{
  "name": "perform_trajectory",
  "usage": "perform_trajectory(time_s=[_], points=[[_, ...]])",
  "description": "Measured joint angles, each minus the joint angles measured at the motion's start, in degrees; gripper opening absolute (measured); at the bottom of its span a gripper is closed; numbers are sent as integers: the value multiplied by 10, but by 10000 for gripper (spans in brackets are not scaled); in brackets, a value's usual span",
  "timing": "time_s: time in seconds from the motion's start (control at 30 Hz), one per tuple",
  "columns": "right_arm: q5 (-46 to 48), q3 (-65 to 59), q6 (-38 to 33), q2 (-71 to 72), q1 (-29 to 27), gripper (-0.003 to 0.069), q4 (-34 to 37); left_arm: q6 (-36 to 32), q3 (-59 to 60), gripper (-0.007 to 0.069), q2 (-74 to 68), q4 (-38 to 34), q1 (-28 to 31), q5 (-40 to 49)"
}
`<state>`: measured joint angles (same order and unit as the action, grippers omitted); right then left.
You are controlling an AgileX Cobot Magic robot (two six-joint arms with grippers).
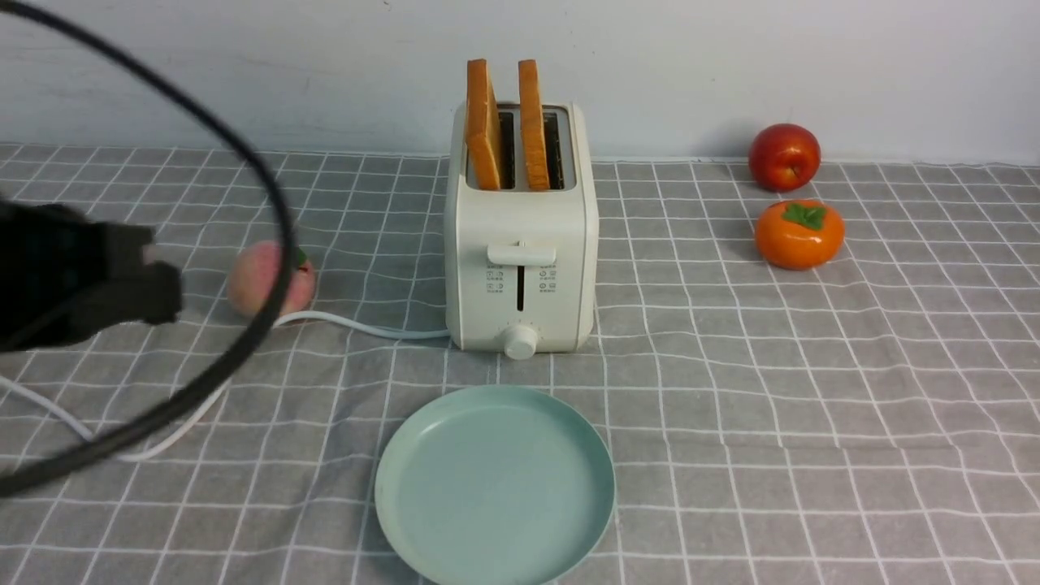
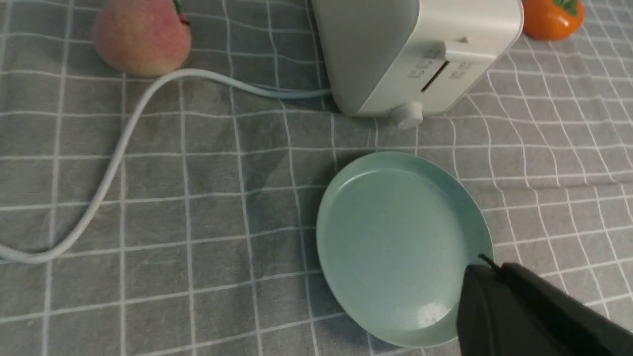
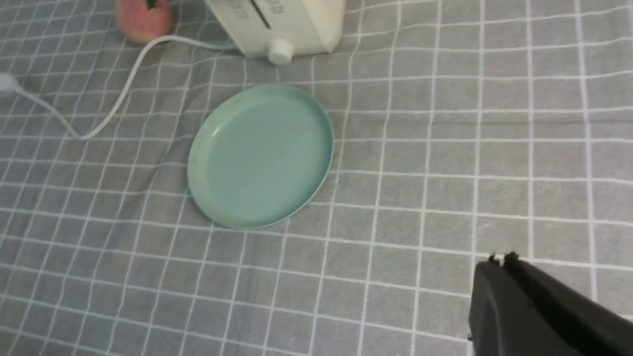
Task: Take toasted bread from bread machine on grey coffee table place on plate.
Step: 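Reach for a toast slice standing in the toaster with the left gripper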
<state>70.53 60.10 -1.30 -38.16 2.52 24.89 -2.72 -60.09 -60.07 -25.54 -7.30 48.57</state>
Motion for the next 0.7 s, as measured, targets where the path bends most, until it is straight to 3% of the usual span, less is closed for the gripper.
perform_trajectory(time_s=[0.17, 0.3, 0.53, 0.6, 0.63, 0.7], points=[[-7, -35, -5, 6, 0, 0, 19, -71, -120, -14, -158, -43, -52, 6], [-8, -43, -5, 14, 0, 2, 19, -38, -234, -14, -254, -1, -93, 7], [-22, -43, -6, 21, 0, 5, 19, -29, -385, 1, -386, 57, -104, 30], [-27, -43, -6, 21, 0, 6, 17, -38, -442, 99, -446, 53, -107, 30], [-28, -43, -6, 21, 0, 6, 17, -38, -445, 109, -449, 52, -107, 30], [-33, -43, -6, 21, 0, 10, 17, -40, -478, 255, -488, 50, -107, 9]])
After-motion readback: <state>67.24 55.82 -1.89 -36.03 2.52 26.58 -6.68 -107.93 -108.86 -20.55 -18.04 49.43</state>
